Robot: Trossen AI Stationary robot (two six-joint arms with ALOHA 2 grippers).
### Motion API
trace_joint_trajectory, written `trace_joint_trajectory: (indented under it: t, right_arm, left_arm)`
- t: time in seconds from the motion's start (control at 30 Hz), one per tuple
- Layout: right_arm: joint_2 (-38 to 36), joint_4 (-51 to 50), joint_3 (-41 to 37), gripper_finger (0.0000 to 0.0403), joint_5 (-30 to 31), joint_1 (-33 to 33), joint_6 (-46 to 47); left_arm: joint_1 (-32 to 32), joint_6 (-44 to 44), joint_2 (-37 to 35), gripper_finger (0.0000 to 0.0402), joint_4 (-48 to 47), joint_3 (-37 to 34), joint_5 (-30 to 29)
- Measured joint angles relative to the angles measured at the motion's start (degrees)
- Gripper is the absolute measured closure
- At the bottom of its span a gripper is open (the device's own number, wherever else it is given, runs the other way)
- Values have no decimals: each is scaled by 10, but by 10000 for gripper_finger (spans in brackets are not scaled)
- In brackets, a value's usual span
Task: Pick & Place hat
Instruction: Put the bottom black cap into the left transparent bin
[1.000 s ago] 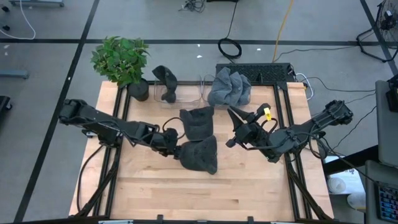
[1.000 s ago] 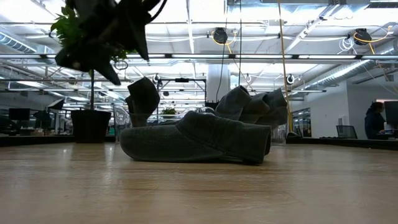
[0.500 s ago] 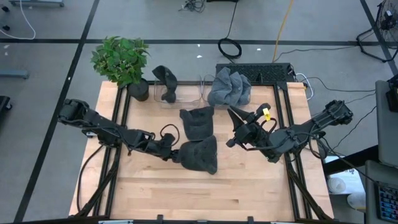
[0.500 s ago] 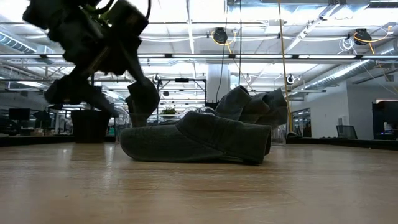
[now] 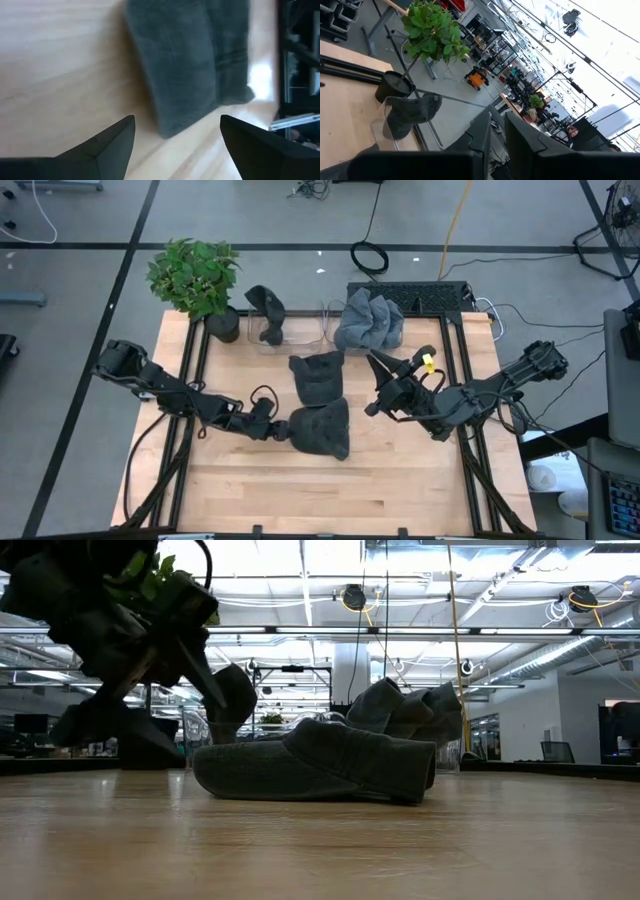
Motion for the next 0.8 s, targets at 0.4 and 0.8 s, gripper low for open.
trace_joint_trajectory:
  t: [0.4, 0.8]
  right_arm:
    - [0, 2, 0, 360, 0, 0, -6]
    - [0, 2, 0, 360, 1, 0, -19]
  left_arm:
    - [7, -3, 74, 112, 96, 1, 4]
    - [16, 7, 129, 170, 188, 0, 25]
